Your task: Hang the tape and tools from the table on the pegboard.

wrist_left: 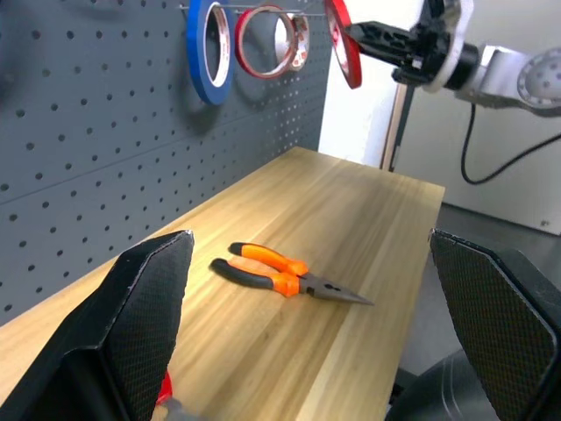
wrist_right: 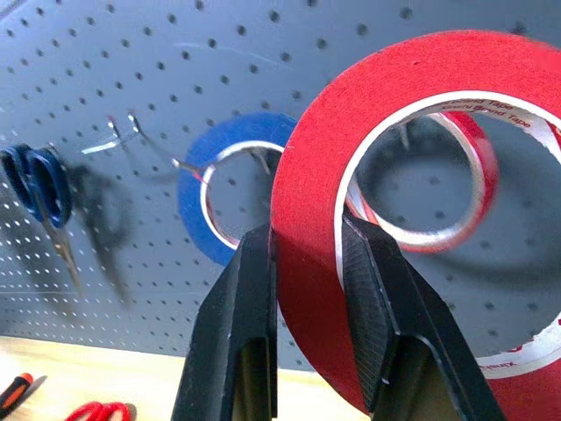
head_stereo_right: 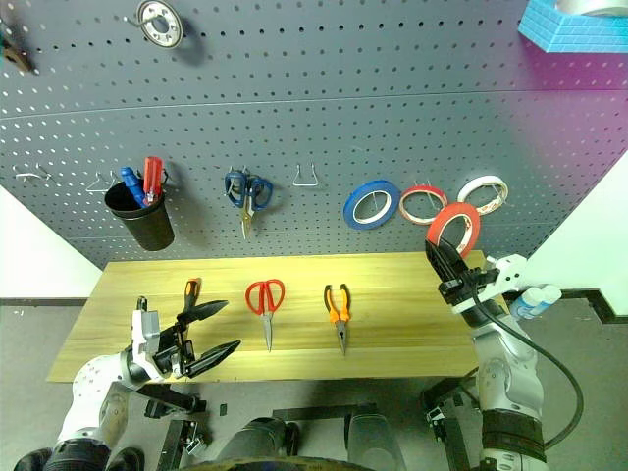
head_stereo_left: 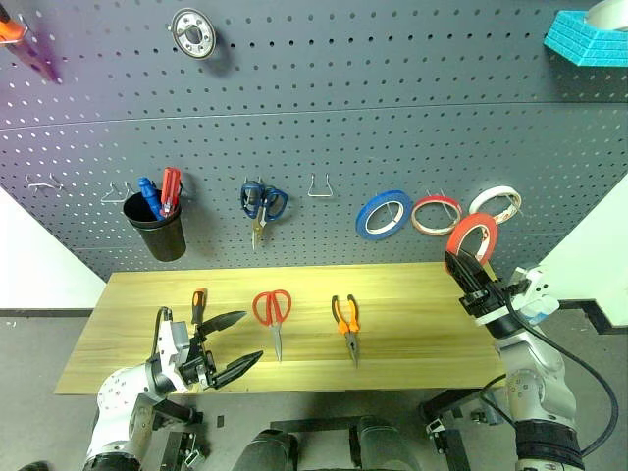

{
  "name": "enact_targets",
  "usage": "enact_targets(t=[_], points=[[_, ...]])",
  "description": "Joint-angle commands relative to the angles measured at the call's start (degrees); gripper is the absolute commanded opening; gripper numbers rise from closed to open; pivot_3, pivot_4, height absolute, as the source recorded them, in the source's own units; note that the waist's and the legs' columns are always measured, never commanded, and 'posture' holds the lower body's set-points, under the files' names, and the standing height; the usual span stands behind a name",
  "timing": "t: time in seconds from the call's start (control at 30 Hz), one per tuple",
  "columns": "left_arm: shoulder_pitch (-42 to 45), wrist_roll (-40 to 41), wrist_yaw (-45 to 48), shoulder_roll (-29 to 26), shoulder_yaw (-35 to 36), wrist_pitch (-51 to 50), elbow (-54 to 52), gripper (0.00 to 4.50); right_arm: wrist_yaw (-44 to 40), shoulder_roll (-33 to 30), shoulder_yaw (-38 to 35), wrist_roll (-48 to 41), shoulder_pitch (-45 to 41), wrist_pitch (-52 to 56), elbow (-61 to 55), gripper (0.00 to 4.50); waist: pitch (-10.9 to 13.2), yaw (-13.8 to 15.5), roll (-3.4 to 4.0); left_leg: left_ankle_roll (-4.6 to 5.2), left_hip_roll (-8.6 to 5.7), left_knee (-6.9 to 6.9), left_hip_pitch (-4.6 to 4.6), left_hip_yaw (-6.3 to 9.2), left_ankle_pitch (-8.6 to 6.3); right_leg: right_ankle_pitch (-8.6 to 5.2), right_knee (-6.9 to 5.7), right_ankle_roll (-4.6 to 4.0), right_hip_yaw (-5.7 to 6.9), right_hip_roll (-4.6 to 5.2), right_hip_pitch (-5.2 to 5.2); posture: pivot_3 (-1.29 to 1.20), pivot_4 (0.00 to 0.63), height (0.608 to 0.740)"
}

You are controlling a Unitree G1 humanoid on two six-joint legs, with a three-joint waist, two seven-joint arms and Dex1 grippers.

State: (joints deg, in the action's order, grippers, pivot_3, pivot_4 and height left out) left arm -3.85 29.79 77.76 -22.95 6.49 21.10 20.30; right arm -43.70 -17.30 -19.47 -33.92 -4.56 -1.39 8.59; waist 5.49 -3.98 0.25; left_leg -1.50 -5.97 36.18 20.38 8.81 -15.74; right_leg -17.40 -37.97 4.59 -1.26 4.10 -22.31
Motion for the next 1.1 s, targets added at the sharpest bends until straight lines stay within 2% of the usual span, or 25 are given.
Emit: enact_targets(t=[0.03,0.27,0.47,0.6,0.83,1.1], points=[[2.4,1.6,1.0,-0.2,2.1,0.6,1.8,4.50,-0.4,-0.3,1.0,0.3,-1.9,-0.6,-2.4,0.69,0.0,0.0,0.00,0.00,0.00,0.01,0.00,0.00,0.00,0.01,0.00,0.00,0.00,0.00,0.00,-0.16,0.055,0.740],[6.1,4.3,2.3,-0.1,4.5,-1.0,4.8,4.50,-1.4,-0.1,3.4,3.2,-3.5,-2.4,0.2,0.69,0.0,-0.1,-0.01,0.01,0.00,0.00,0.01,0.00,0.00,0.03,0.00,0.02,0.00,-0.02,-0.01,-0.16,0.057,0.740],[7.0,3.5,3.0,0.0,5.0,0.5,5.7,4.50,-1.1,-0.5,4.5,7.4,-6.3,-5.9,6.3,0.69,0.0,-0.1,-0.02,0.01,0.01,0.01,-0.01,-0.02,0.00,0.05,-0.01,0.02,-0.03,-0.04,-0.02,-0.15,0.056,0.740],[5.5,3.6,-0.3,0.3,3.8,-2.5,-1.9,4.50,2.6,-0.6,4.6,12.0,-8.9,-10.0,11.2,0.69,0.0,-0.1,-0.03,0.00,0.01,0.03,-0.01,-0.03,0.00,0.08,-0.01,0.02,-0.04,-0.04,-0.01,-0.15,0.057,0.740],[3.2,2.9,-6.2,0.0,2.3,-8.3,-13.3,4.50,2.3,-1.0,4.5,13.0,-12.0,-11.5,16.7,0.69,0.0,-0.1,-0.02,0.01,0.02,0.02,-0.02,-0.06,0.00,0.09,-0.02,0.02,-0.09,-0.06,-0.02,-0.14,0.057,0.740],[2.3,3.2,-13.4,-1.3,0.9,-16.2,-24.7,4.50,1.4,-0.6,4.5,12.2,-11.9,-11.1,17.5,3.27,0.0,-0.1,-0.01,0.01,0.05,0.03,-0.04,-0.11,0.00,0.10,-0.02,0.01,-0.15,-0.09,-0.01,-0.15,0.060,0.740]])
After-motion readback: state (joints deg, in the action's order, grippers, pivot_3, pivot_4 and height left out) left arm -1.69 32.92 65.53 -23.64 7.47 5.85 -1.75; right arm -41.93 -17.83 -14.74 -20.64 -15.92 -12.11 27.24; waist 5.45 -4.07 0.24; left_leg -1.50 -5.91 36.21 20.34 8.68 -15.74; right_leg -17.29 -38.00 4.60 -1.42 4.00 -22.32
